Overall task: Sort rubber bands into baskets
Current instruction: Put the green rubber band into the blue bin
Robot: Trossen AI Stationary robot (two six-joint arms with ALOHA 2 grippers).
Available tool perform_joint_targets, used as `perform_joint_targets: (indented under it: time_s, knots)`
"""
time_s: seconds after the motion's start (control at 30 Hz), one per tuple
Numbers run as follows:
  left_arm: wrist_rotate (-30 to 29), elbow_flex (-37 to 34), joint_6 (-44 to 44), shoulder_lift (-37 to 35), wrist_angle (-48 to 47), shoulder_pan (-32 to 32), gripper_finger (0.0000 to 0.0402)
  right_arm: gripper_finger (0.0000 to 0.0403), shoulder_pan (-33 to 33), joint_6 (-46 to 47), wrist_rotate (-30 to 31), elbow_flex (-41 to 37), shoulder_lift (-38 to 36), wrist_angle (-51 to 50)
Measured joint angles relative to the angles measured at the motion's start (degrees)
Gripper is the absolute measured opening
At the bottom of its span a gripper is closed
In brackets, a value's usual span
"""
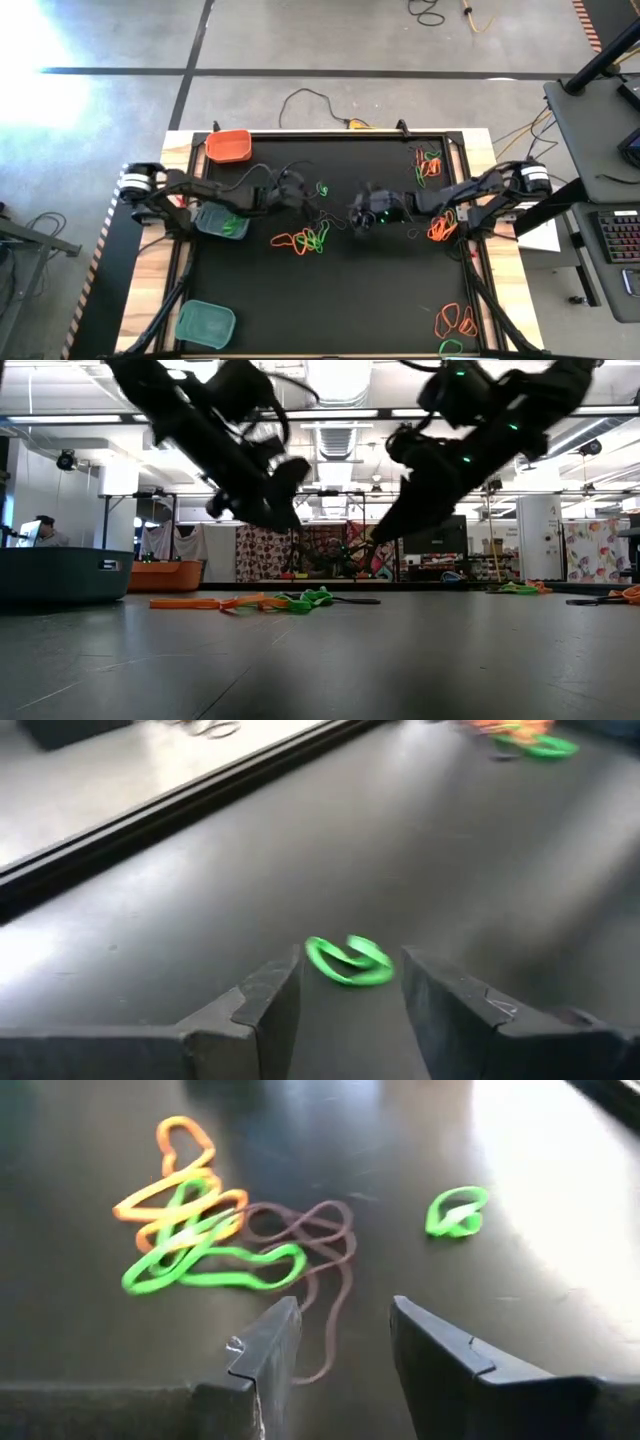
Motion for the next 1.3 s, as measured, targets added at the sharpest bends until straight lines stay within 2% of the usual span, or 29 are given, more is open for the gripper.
perform_joint_targets:
  time_s: [0.3, 0.53, 0.67, 0.83, 0.97, 1.23, 1.3]
  knots:
    - [2.59, 7.97, -6.88, 12.13, 0.15, 4.25, 0.0203, 0.0151, 2.82, 2.57, 0.11, -3.8, -0.06, 0.61]
    - [5.89, 13.28, -8.14, 20.24, -0.36, 6.5, 0.0215, 0.0151, 2.84, 5.95, 0.09, -4.81, -0.3, 0.5]
    - [5.88, 15.32, -9.65, 22.7, -4.38, 7.25, 0.0215, 0.0151, 2.84, 7.69, 0.04, -4.95, -0.32, 0.35]
    - [5.44, 15.25, -9.54, 23.21, -4.99, 6.85, 0.0211, 0.015, 2.82, 7.74, 0.06, -4.98, -0.32, 0.35]
    - [5.39, 14.72, -9.6, 22.96, -5.58, 5.89, 0.0169, 0.015, 2.79, 7.74, 0.63, -4.89, -0.32, 0.34]
    - [4.78, 14.3, -7.1, 21.7, -7.68, 2.54, 0.0018, 0.015, 2.79, 10.15, 0.96, -4.89, -0.3, 0.31]
    - [4.59, 13.85, -6.17, 19.76, -9.96, 1.42, 0.0007, 0.015, 2.79, 10.6, 0.96, -4.89, -0.32, 0.33]
